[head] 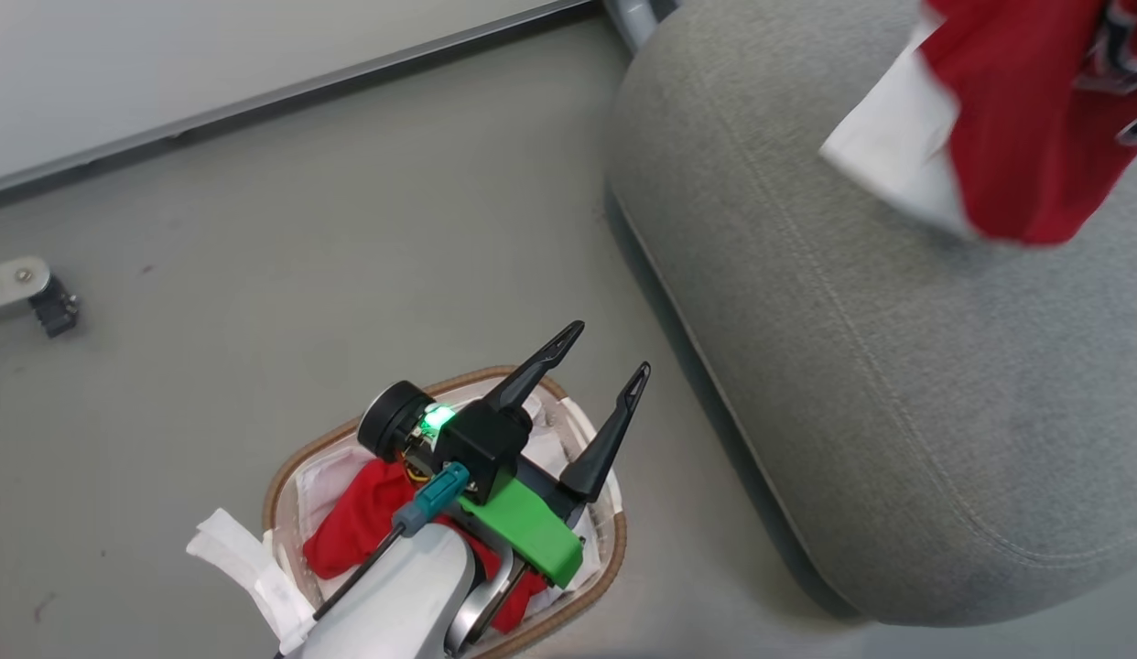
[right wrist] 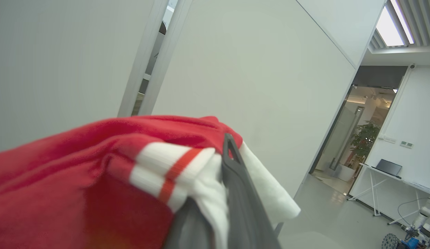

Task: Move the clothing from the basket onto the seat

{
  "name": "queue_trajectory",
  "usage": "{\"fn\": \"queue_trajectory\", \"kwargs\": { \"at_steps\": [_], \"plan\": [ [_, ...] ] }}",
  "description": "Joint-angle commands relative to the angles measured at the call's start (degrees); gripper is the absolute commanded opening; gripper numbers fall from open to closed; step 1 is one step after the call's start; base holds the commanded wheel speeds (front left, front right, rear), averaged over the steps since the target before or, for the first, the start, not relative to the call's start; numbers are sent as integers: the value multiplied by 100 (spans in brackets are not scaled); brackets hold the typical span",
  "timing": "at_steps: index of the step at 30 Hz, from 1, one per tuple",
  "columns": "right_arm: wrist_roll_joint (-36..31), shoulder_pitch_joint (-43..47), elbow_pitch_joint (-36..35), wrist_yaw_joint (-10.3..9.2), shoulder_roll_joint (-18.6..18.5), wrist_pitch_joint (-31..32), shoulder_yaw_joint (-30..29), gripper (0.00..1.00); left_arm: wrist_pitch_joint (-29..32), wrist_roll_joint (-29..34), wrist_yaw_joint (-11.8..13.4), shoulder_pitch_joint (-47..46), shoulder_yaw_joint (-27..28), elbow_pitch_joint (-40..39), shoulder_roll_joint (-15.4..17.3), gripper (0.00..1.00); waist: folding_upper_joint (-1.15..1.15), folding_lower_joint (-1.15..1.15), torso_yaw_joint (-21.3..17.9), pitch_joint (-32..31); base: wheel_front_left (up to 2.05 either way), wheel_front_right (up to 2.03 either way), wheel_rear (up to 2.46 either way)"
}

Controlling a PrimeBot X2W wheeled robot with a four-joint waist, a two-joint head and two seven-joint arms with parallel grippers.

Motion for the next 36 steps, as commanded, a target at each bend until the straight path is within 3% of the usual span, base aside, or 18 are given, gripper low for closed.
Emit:
{"fn": "queue_trajectory", "kwargs": {
  "at_steps": [1,6,11,18,24,25,27,28,30,36],
  "plan": [
    [-77,-177,101,-8,-195,29,-24,0,-6,34,-16,-110,-1,-55,8,100,0,0,379,316,0,0,0],
    [-221,-522,539,-9,-695,124,31,0,-5,112,-17,-151,-50,-126,-18,100,0,0,658,544,0,0,0],
    [-223,-118,1143,-8,-802,58,-172,0,-6,168,-17,-258,-151,-164,-51,100,0,0,872,750,0,0,0],
    [-358,462,1941,-8,-378,-14,-633,0,-5,302,-17,-383,-122,-194,28,100,0,0,841,1085,0,0,0],
    [-517,846,1947,-9,90,-21,-855,0,-6,348,-17,-415,-142,-110,79,100,0,0,678,1183,0,0,0],
    [-549,904,1911,-9,155,-22,-899,5,-6,342,-17,-412,-143,-98,84,100,0,0,656,1178,0,0,0],
    [-632,1048,1793,-8,305,-23,-957,29,-6,330,-17,-400,-129,-71,91,100,0,0,613,1159,0,0,0],
    [-684,1151,1719,-8,396,-23,-994,71,-5,317,-17,-384,-115,-52,96,100,0,0,585,1135,0,0,0],
    [-730,1313,1620,-8,519,-23,-1077,100,-6,287,-17,-359,-103,-14,93,100,0,0,545,1089,0,0,0],
    [-635,1804,1307,-8,866,-24,-1149,100,-5,190,-17,-230,128,68,-8,100,0,0,473,801,0,0,0]
  ]
}}
